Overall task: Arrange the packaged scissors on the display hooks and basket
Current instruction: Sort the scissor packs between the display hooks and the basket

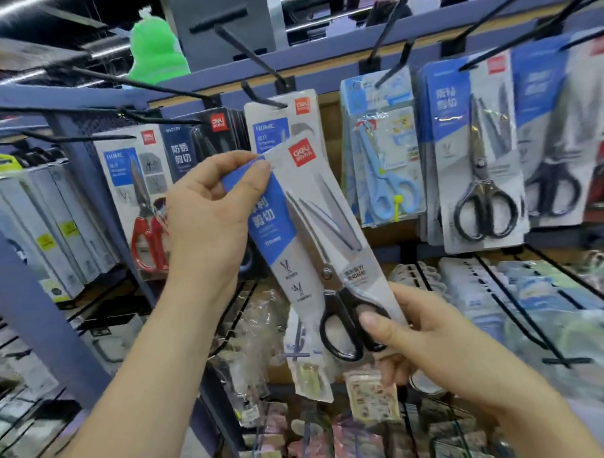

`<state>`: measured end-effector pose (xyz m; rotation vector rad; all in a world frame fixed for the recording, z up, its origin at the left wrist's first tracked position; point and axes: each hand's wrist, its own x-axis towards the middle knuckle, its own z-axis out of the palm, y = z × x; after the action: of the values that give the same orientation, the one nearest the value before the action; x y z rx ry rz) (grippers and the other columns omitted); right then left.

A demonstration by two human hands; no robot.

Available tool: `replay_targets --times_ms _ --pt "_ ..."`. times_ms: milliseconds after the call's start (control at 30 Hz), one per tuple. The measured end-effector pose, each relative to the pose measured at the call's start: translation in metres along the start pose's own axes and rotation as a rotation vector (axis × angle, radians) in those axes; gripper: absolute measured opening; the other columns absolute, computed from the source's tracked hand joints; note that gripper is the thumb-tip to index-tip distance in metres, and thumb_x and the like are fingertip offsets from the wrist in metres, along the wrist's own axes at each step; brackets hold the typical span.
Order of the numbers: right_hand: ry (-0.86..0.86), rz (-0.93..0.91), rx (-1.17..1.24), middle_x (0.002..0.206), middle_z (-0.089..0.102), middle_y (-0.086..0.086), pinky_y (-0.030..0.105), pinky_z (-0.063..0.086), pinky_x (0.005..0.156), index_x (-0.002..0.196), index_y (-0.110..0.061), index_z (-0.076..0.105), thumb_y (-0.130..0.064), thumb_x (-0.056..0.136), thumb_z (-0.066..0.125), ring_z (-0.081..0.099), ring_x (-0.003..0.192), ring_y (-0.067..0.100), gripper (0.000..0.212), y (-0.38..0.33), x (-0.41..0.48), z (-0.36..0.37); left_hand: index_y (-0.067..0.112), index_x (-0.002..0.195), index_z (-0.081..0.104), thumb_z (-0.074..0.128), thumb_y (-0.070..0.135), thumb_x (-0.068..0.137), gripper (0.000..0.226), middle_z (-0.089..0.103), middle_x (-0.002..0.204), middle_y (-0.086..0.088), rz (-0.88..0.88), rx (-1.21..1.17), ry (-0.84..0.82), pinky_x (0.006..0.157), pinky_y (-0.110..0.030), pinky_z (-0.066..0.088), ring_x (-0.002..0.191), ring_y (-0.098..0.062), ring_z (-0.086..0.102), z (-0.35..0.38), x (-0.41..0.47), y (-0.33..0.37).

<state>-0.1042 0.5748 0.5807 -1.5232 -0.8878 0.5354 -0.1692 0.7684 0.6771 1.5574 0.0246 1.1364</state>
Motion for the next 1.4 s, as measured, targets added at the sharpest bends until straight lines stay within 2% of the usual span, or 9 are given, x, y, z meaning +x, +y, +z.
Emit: replay_targets --times_ms 100,267,400,500,700,867,1100,1267,1400 --pt "0.164 0.012 -0.008 0.070 0.057 0.000 0.025 0.043 0.055 0.088 -0.034 0.070 -0.044 0.086 0.060 0.052 0.057 0.014 0.014 0.007 -0.019 -0.004 0.023 0.089 0.069 0.071 0.022 0.082 0.007 0.073 0.078 0.011 0.061 0.021 -0.103 0.067 -0.023 0.054 0.075 -0.006 0.068 0.007 -0.009 0.002" --pt "0.363 0.100 -0.018 0.067 0.050 0.002 0.027 0.041 0.057 0.077 -0.016 0.059 -0.069 0.065 0.054 0.055 0.054 0.016 0.055 0.017 -0.053 -0.004 0.029 0.085 0.068 0.070 0.013 0.087 0.017 0.071 0.075 0.017 0.074 -0.020 -0.242 0.068 -0.024 0.054 0.072 -0.002 0.065 0.040 -0.025 0.002" --pt "0.433 0.117 0.050 0.072 0.063 0.007 0.031 0.046 0.063 0.070 -0.032 0.065 -0.065 0.073 0.054 0.064 0.063 0.018 0.035 0.020 -0.077 -0.018 0.022 0.085 0.064 0.076 0.019 0.080 0.013 0.070 0.071 0.014 -0.043 -0.173 -0.348 0.062 -0.025 0.055 0.066 -0.004 0.065 0.083 -0.031 0.010" --pt "0.483 0.086 0.152 0.092 0.071 0.011 0.031 0.054 0.067 0.081 -0.026 0.073 -0.055 0.074 0.059 0.071 0.074 0.026 0.032 0.016 -0.090 -0.036 0.024 0.078 0.066 0.079 0.018 0.076 0.014 0.070 0.072 0.011 -0.038 -0.230 -0.408 0.070 -0.031 0.058 0.071 -0.009 0.066 0.114 -0.035 0.020" --pt "0.451 0.092 0.116 0.075 0.067 -0.009 0.045 0.058 0.088 0.080 -0.014 0.068 -0.033 0.095 0.057 0.067 0.078 0.013 0.027 0.008 -0.099 -0.092 0.019 0.083 0.065 0.073 0.018 0.081 0.009 0.071 0.071 0.015 0.091 -0.123 -0.397 0.064 -0.021 0.056 0.070 -0.005 0.070 0.164 -0.041 0.034" --pt "0.388 -0.015 0.088 0.106 0.073 -0.002 0.042 0.059 0.089 0.101 -0.023 0.072 -0.043 0.093 0.052 0.069 0.098 0.012 0.030 -0.006 -0.081 -0.128 0.022 0.082 0.065 0.073 0.013 0.085 0.013 0.070 0.072 0.016 0.194 -0.079 -0.265 0.066 -0.022 0.054 0.071 -0.004 0.068 0.195 -0.018 0.046" --pt "0.329 -0.145 0.115 0.084 0.073 -0.011 0.046 0.062 0.075 0.092 -0.023 0.073 -0.041 0.091 0.053 0.069 0.081 0.006 0.028 -0.015 -0.061 -0.150 0.030 0.078 0.067 0.074 0.017 0.086 0.017 0.070 0.074 0.018 0.302 0.081 -0.167 0.068 -0.023 0.054 0.074 -0.003 0.068 0.212 0.002 0.055" --pt "0.304 -0.156 0.156 0.081 0.055 0.011 0.046 0.063 0.068 0.090 -0.004 0.068 -0.047 0.082 0.056 0.061 0.074 0.020 0.045 -0.009 -0.054 -0.150 0.020 0.079 0.070 0.067 0.014 0.090 0.013 0.074 0.074 0.009 0.142 0.069 -0.235 0.072 -0.034 0.059 0.076 -0.014 0.072 0.209 0.011 0.060" --pt "0.292 -0.129 0.223 0.092 0.066 0.023 0.041 0.063 0.064 0.086 -0.019 0.073 -0.045 0.085 0.055 0.070 0.078 0.026 0.032 -0.004 -0.048 -0.139 0.012 0.077 0.068 0.057 0.013 0.097 0.023 0.072 0.066 0.006 0.011 0.052 -0.233 0.068 -0.034 0.058 0.065 -0.012 0.069 0.213 0.018 0.059"
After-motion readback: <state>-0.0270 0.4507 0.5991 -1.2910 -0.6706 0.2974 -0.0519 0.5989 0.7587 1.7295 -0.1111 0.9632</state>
